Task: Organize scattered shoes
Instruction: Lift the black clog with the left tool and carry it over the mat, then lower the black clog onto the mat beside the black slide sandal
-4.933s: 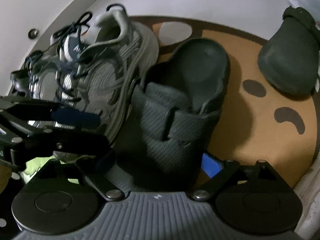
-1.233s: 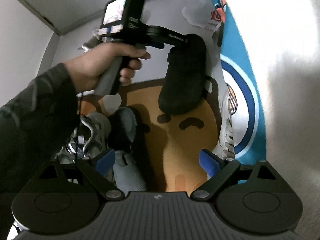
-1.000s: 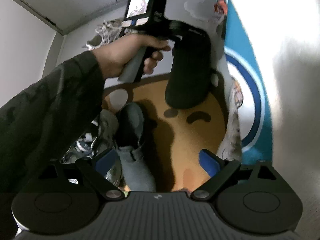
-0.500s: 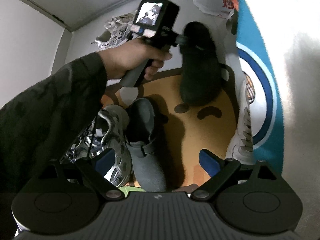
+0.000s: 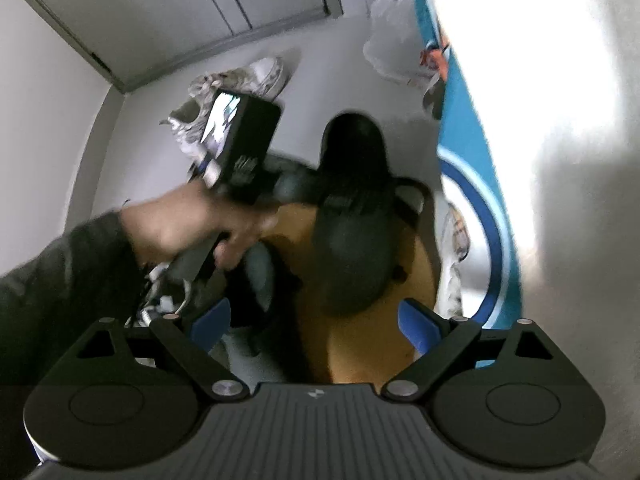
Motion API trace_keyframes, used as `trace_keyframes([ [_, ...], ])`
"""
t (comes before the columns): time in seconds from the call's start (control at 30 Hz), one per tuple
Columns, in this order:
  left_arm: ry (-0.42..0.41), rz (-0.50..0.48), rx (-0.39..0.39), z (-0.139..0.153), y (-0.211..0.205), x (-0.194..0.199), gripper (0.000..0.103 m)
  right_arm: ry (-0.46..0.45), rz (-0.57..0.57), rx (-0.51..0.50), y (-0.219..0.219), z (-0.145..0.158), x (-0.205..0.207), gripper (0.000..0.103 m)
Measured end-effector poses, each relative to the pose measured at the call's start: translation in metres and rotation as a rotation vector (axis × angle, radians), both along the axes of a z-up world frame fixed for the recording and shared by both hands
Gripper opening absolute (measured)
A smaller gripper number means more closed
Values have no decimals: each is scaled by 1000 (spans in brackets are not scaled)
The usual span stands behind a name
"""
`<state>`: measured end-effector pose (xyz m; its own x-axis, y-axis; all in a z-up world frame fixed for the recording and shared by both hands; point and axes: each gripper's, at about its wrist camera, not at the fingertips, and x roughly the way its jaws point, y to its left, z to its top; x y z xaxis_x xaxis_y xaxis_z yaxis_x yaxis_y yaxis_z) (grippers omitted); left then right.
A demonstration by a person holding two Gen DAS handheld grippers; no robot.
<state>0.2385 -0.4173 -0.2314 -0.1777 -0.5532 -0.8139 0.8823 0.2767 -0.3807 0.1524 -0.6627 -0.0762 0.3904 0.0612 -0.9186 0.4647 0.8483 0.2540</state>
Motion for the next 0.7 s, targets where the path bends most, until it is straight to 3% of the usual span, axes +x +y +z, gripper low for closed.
trace_keyframes([
  [0.17, 42, 56, 1, 5, 15, -14, 25, -14, 24, -34, 2, 3, 0, 94],
  [0.33, 59, 51, -3, 4, 25, -38, 9, -10, 34, -50, 2, 2, 2, 94],
  [0.7, 101, 190, -58, 1, 62, -43, 9, 7, 69, -71, 13, -2, 1, 94],
])
